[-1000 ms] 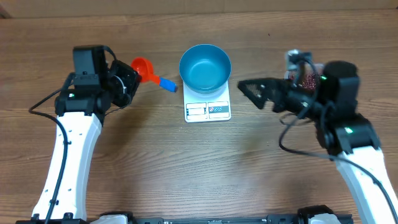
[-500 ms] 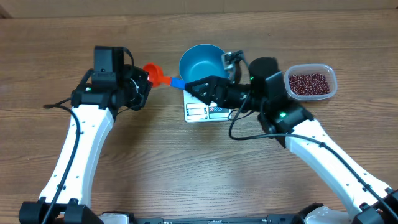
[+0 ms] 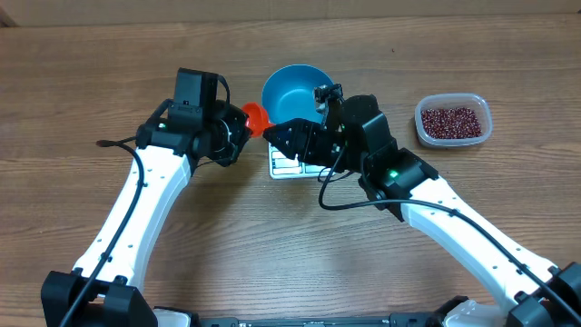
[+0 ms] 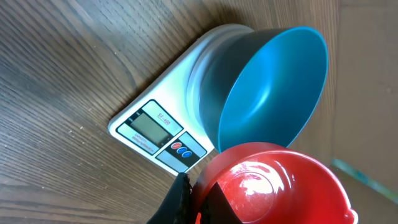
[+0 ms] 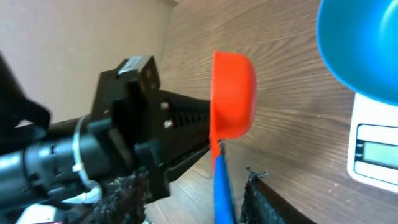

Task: Scoop item into bowl and weigh 150g on scale
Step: 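Grasp the scoop handle with the right gripper and release left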

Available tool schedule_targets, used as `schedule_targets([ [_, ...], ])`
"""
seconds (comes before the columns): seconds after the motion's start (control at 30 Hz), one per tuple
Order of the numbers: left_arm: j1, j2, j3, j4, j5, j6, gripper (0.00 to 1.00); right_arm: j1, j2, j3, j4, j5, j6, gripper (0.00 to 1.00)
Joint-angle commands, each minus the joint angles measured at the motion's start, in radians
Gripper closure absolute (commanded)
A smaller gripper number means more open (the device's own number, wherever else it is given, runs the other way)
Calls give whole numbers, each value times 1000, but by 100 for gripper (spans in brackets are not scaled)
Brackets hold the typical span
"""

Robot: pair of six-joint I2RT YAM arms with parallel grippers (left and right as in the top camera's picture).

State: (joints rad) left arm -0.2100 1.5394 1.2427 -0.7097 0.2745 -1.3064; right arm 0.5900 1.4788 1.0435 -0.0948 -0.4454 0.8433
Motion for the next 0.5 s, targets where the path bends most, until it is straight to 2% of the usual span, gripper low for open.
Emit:
schedule_targets([
  [0.0,-21,5,3,0,7,20,96,6,3,18,5,29,2,56],
  [0.13,-41,5,3,3,7,20,96,6,3,18,4,45,2,64],
  [0.47,-62,5,3,8,9,11,96,7,4,18,3,53,2,73],
])
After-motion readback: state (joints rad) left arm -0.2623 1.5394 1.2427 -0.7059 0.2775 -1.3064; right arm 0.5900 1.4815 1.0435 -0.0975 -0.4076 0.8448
